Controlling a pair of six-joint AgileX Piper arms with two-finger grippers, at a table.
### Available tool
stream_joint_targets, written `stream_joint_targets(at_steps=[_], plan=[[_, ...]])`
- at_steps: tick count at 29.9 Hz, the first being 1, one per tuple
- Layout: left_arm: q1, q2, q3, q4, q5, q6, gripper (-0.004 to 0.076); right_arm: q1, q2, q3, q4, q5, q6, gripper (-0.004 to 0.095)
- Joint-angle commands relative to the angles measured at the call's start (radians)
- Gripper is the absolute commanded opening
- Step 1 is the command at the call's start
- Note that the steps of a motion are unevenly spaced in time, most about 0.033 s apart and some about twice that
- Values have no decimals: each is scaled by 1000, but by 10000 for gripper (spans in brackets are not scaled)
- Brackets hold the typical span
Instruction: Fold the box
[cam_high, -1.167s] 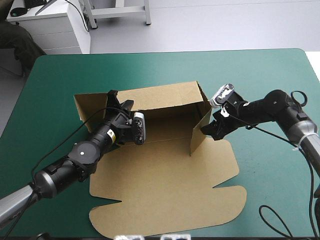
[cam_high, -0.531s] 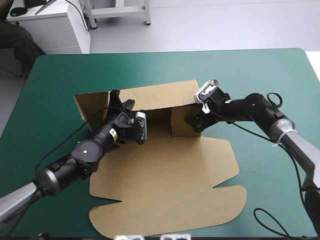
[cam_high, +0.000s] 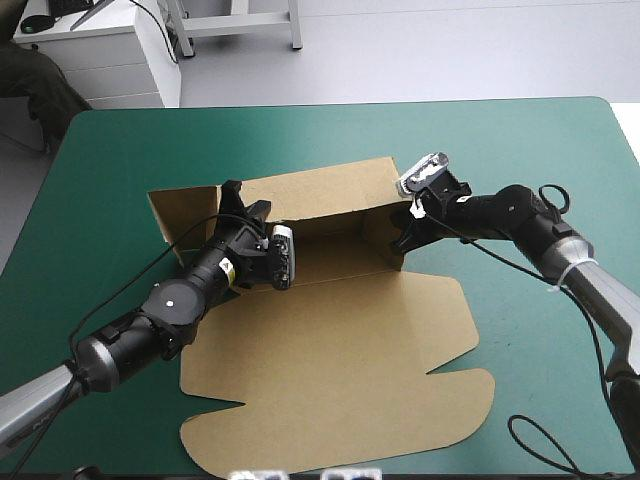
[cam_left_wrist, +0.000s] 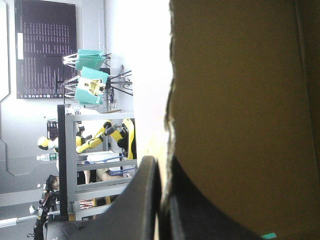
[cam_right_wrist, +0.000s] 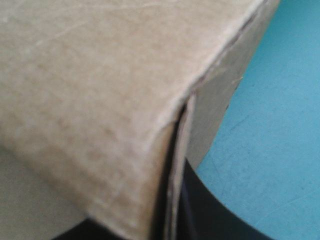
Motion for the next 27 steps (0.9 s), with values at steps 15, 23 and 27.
stream_joint_targets(at_steps=[15, 23, 27], plan=[[-6, -45, -24, 18, -127, -25, 420, 15, -37, -25, 102, 52, 53, -18], [-88, -146, -24, 18, -114, -31, 573, 15, -37, -25, 102, 17, 90, -17], [-180, -184, -24, 18, -96, -31, 573, 15, -37, -25, 102, 3, 100, -18]])
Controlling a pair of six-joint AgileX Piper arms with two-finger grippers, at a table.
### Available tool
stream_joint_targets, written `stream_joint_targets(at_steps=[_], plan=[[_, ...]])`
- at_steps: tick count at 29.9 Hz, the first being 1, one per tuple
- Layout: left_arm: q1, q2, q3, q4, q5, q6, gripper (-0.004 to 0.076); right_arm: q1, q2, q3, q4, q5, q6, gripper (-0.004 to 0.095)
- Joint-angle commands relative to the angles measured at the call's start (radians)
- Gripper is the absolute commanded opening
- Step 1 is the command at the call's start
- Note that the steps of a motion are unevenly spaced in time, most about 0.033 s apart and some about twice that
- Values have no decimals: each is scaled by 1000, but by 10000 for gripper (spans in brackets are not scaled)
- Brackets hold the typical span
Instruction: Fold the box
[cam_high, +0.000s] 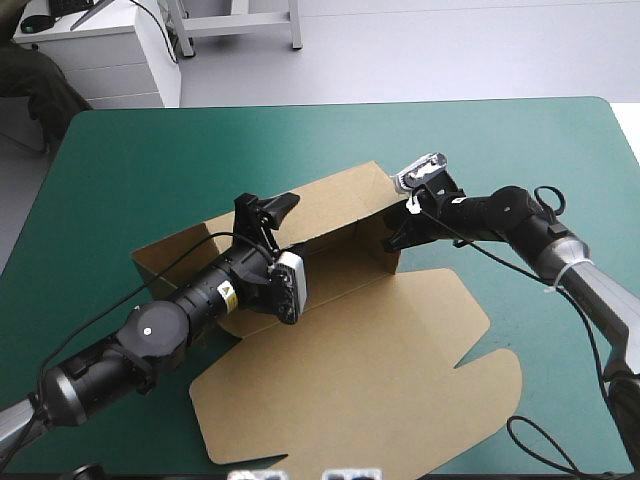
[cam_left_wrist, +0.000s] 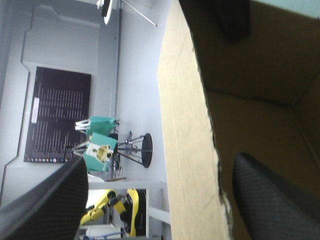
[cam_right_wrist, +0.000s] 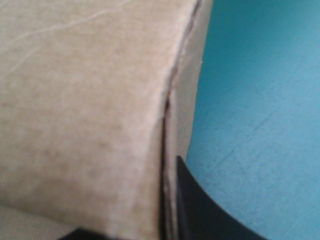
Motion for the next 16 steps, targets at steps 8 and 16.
stream_joint_targets(at_steps=[8, 16], plan=[[-262, -48, -25, 25, 124, -13, 539, 5, -40, -26, 61, 3, 17, -17], [-405, -48, -25, 25, 204, -9, 187, 5, -40, -26, 59, -7, 17, -18]])
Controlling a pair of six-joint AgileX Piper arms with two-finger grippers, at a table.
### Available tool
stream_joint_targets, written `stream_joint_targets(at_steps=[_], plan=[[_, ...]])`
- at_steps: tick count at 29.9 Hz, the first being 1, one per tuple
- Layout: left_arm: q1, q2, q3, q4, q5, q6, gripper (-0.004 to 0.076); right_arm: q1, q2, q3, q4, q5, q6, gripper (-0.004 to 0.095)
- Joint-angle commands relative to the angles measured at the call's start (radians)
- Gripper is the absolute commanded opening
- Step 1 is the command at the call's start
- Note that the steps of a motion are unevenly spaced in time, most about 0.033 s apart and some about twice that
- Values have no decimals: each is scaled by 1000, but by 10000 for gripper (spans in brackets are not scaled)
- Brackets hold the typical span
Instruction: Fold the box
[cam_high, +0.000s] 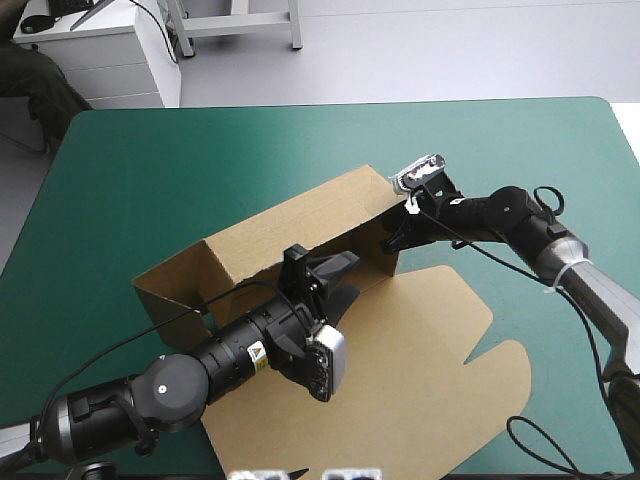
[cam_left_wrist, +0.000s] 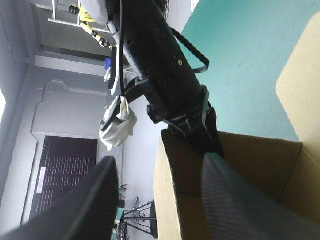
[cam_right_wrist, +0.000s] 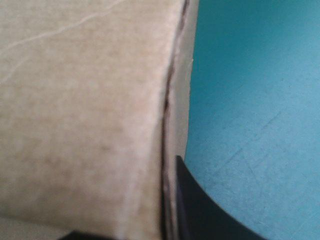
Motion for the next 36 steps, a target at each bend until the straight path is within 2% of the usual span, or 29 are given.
stream_joint_targets(at_steps=[1, 2, 4, 6, 8, 11, 13, 15, 17, 19, 25, 28, 32, 36], plan=[[-41, -24, -30, 38, 65, -9, 85, 2, -40, -26, 52, -22, 9, -18], [-40, -24, -30, 37, 68, -9, -10, 2, -40, -26, 52, -22, 9, -17], [-40, -24, -39, 7, 92, -4, 25, 2, -40, -26, 52, -22, 9, -18], [-39, -14, -64, -79, 125, 31, 22, 2, -40, -26, 50, -23, 9, -18], [-39, -7, -107, -194, 159, 142, 22, 2, -40, -26, 50, -23, 9, -18], [-39, 9, -224, -481, 211, 442, 22, 2, -40, -26, 50, -26, 9, -18], [-39, 32, -338, -748, 334, 688, 22, 2, -40, -26, 47, -27, 9, -17], [-22, 72, -459, -952, 520, 886, 22, 2, -40, -26, 47, -33, 9, -18], [20, 114, -576, -1098, 702, 994, 22, 2, -40, -26, 47, -41, 9, -18], [90, 148, -683, -1171, 811, 1016, 22, 2, -40, -28, 46, -41, 9, -18], [353, 155, -853, -1409, 740, 1008, 20, 2, -40, -31, 46, -39, 9, -18], [513, 155, -913, -1562, 807, 991, 20, 2, -40, -31, 46, -39, 9, -18], [736, 135, -927, -1594, 895, 877, 15, 2, -40, -31, 43, -41, 9, -17], [953, 125, -927, -1587, 901, 783, 9, 2, -40, -31, 34, -41, 9, -18]])
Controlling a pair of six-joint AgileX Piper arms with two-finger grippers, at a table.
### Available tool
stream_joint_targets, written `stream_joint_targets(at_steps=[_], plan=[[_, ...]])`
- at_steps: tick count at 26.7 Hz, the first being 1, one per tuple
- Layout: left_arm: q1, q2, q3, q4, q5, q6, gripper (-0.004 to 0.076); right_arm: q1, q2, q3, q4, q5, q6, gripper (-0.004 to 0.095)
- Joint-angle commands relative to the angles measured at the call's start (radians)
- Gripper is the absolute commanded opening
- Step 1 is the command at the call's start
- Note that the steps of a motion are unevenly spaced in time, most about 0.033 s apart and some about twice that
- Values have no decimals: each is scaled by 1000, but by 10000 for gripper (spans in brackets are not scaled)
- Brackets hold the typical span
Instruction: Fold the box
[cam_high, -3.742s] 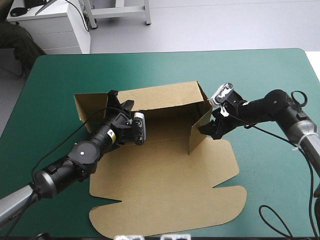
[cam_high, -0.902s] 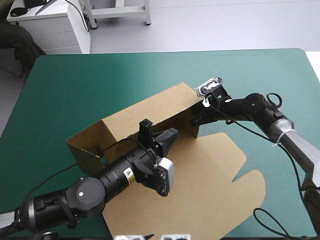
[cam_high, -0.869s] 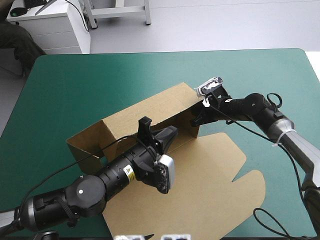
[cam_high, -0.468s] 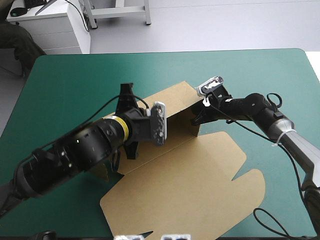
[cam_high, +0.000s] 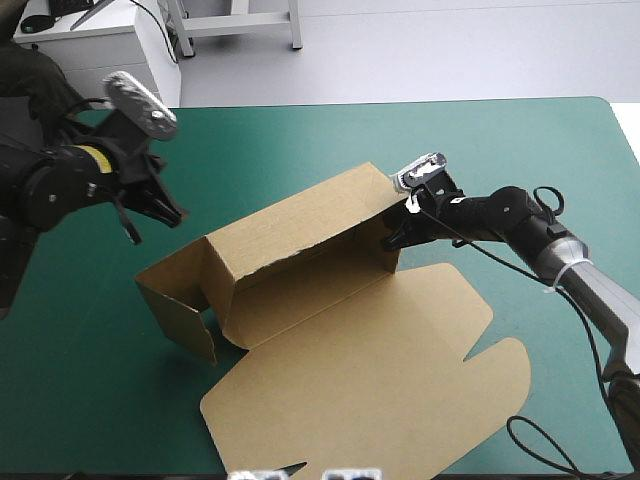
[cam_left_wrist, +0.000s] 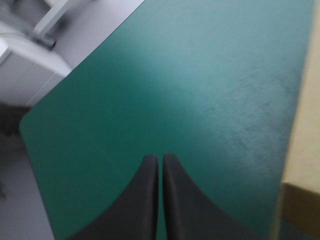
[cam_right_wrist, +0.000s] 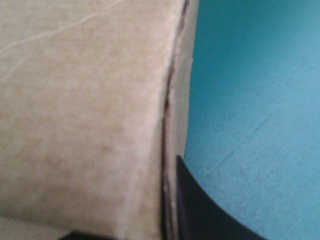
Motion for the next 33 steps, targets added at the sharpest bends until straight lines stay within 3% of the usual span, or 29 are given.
stream_joint_targets(at_steps=[1, 6, 12, 18, 23, 30, 33], plan=[[175, -37, -32, -6, -38, -101, 9, 2, -40, -31, 37, -18, 9, -18], [325, -35, -32, 7, 8, -184, 9, 2, -41, -31, 26, -14, 9, -18], [341, -35, -32, 8, 32, -180, 9, 0, -87, -33, -73, 33, 46, -18], [339, -35, -32, 8, 28, -180, 9, 0, -162, -33, -281, 48, 267, -18], [339, -35, -32, 8, 37, -180, 9, 0, -204, -34, -462, 124, 483, -18], [339, -33, -32, 6, 34, -168, 9, 0, -193, -161, -817, 339, 875, -18], [339, -33, -32, 6, 34, -168, 9, 0, -116, -263, -869, 430, 918, -18]])
